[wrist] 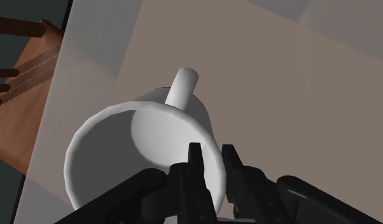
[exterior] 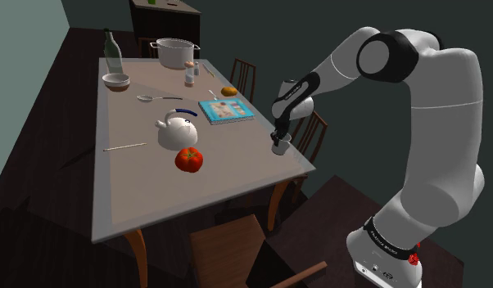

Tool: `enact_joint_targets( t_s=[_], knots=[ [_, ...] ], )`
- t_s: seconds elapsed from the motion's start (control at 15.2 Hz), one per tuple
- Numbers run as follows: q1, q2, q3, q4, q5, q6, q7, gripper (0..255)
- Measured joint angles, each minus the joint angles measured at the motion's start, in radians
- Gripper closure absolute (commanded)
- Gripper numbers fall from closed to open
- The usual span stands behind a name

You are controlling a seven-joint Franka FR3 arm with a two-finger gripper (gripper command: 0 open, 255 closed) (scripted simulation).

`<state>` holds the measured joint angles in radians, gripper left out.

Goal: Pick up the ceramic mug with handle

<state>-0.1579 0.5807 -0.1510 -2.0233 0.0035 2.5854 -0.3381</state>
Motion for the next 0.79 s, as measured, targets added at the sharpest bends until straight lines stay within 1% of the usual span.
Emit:
enact_joint_targets(
  t_s=[0.46, 0.79],
  knots=[
    [0.0, 0.001, 0.0, -0.001, 0.0, 0.002, 0.0, 255],
    [0.006, -0.043, -0.005, -0.007, -0.006, -0.037, 0.003, 255]
  ],
)
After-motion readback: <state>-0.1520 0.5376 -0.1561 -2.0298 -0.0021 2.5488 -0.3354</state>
